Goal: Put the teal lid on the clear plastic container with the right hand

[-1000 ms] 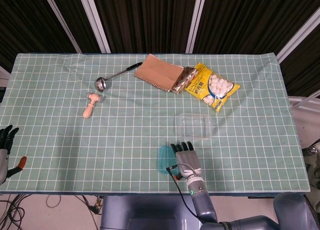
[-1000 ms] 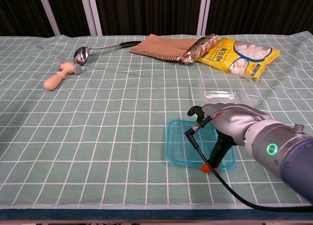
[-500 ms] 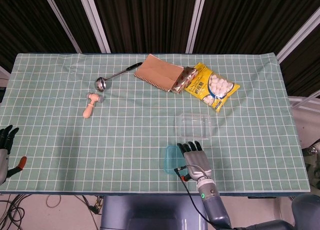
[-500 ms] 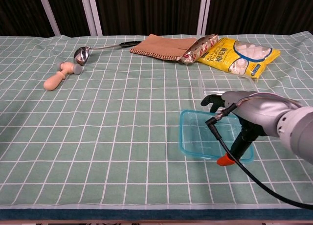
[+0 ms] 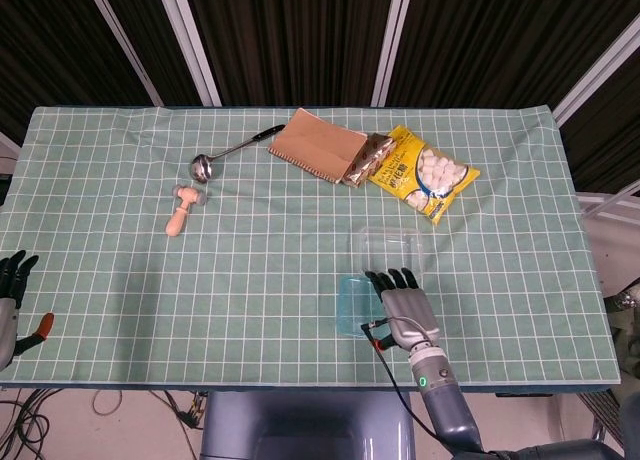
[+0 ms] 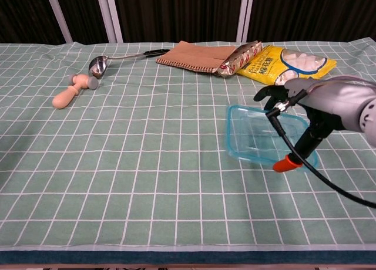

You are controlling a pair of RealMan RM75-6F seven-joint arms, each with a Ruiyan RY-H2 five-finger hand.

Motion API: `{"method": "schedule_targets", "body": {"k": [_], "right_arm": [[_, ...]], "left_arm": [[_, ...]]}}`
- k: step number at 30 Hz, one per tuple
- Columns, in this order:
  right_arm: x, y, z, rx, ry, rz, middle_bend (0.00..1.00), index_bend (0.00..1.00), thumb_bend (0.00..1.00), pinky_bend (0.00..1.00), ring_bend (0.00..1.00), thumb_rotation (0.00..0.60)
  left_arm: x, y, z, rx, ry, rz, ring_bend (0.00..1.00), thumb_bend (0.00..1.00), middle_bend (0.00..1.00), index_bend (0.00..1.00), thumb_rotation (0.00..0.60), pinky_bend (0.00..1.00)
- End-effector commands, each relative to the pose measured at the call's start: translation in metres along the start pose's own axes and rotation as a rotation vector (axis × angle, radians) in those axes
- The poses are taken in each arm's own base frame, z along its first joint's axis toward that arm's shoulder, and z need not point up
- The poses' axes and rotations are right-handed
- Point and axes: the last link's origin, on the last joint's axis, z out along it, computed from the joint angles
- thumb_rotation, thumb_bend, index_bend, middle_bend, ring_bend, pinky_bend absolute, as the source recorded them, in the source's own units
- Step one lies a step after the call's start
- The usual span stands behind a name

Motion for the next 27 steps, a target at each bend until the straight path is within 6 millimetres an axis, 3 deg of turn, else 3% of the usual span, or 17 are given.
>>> {"method": "schedule_targets", "body": {"k": [1, 12, 27], "right_arm": [[0.013, -0.001, 0.004, 0.003, 0.007, -0.001, 0.48, 0.12, 0.29, 0.00, 0.09, 0.600], [0.033, 0.001, 0.020, -0.006, 0.023, 0.020, 0.48, 0.12, 0.29, 0.00, 0.09, 0.600], [0.054, 0.003, 0.055, 0.005, 0.008, -0.087, 0.48, 0.12, 0.29, 0.00, 0.09, 0.600]], "left_arm": [[0.000, 0.000, 0.000, -0.001, -0.001, 0.002, 0.00, 0.33, 0.00, 0.08, 0.600, 0.00], [0.000, 0.000, 0.000, 0.001, 0.004, 0.001, 0.00, 0.33, 0.00, 0.08, 0.600, 0.00], [0.001, -0.001, 0.001, 0.004, 0.007, 0.004, 0.00, 0.33, 0.00, 0.08, 0.600, 0.00]]}}
